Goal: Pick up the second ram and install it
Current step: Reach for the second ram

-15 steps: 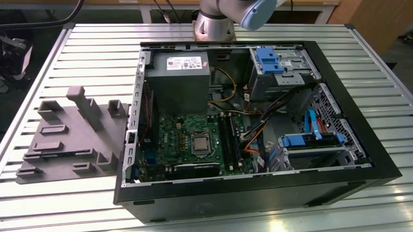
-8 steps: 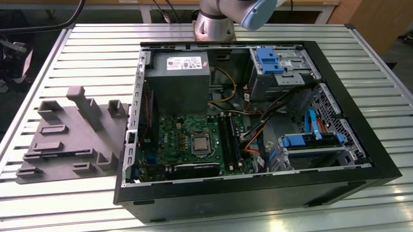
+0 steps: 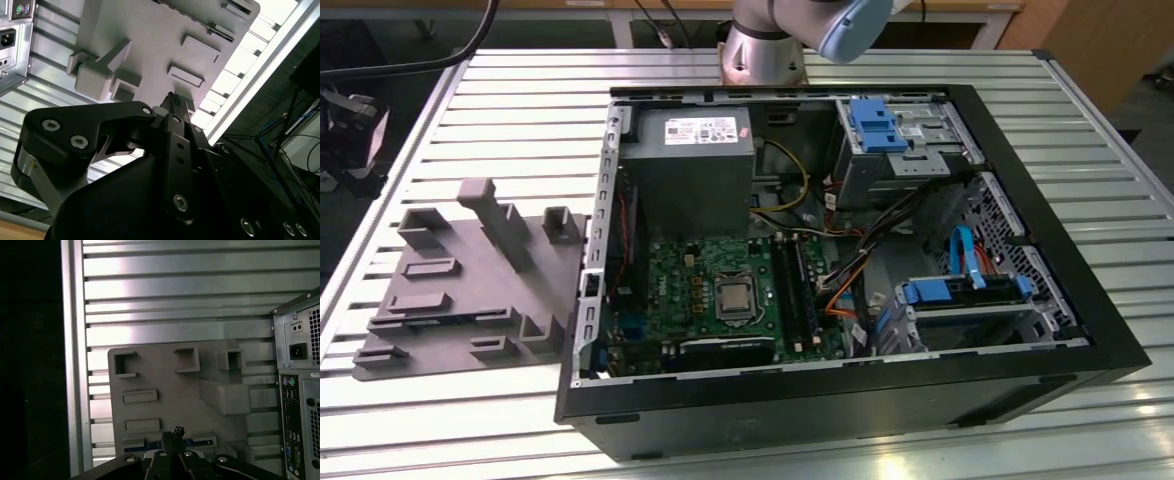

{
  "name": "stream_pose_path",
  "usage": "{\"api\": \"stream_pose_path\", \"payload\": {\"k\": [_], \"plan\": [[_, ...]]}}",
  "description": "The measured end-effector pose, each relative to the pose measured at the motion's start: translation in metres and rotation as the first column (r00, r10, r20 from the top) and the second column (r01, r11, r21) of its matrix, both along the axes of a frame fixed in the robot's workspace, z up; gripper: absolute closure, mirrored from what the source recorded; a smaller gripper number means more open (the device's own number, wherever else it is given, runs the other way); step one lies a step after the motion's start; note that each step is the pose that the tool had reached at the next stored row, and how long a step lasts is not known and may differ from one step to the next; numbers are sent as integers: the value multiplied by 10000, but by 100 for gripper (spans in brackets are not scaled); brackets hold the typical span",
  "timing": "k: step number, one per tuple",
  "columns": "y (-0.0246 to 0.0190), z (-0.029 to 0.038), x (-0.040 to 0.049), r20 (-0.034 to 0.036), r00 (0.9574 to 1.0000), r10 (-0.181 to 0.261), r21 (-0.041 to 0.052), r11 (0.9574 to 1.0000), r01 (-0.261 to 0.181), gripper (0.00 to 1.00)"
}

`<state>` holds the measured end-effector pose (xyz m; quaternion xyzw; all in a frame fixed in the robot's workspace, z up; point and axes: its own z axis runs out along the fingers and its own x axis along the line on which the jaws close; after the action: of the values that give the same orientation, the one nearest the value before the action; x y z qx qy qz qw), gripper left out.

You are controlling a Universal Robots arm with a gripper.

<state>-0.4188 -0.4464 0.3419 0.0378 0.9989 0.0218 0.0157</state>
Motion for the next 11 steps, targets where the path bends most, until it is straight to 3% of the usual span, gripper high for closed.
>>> {"api": "stream_pose_path", "payload": {"k": [11], "plan": [[-43, -47, 0, 0, 10000, 0, 0, 10000, 0, 89]]}}
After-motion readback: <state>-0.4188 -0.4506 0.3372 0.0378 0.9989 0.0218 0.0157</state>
